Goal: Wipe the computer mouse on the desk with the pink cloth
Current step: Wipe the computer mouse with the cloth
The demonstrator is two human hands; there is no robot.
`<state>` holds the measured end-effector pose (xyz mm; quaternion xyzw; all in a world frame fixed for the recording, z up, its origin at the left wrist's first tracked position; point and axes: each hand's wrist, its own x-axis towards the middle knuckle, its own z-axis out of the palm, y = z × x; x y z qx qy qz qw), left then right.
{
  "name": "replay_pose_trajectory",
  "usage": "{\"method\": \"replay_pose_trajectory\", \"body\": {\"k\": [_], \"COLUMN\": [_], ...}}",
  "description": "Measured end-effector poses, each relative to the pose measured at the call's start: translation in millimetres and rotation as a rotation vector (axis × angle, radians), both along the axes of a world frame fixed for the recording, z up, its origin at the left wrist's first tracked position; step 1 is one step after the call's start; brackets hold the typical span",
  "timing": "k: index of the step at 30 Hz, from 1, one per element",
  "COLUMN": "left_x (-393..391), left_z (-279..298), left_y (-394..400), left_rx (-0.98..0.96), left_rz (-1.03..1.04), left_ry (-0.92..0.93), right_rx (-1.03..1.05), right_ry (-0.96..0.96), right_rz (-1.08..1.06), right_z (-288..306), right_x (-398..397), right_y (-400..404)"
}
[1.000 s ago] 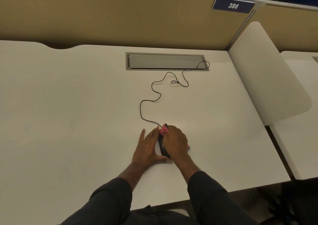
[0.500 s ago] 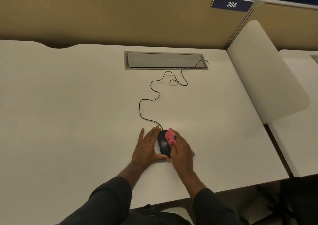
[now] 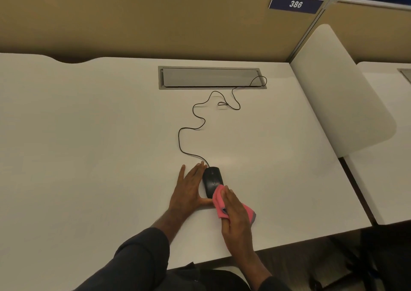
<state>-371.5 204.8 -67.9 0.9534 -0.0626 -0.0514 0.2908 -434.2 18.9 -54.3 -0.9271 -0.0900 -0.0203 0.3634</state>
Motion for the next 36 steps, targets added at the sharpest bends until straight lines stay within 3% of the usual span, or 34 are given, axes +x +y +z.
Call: {"method": "replay_pose_trajectory", "body": {"k": [14, 28, 36], "left_x": [0, 0, 1], "left_z": [-3, -4, -2], "left_y": [1, 3, 0], "left_rx": [-0.019, 0.009, 0.022], "left_rz": [0.0, -0.025, -0.02], "left_ry": [-0.015, 0.015, 0.02], "right_rx": [-0.09, -0.016, -0.264], "right_ry": [0.005, 0.052, 0.044], "right_rz": [-0.062, -0.132, 0.011], "right_z": [-1, 38, 56], "right_x": [-16, 12, 55], "right_y": [-2, 12, 36]}}
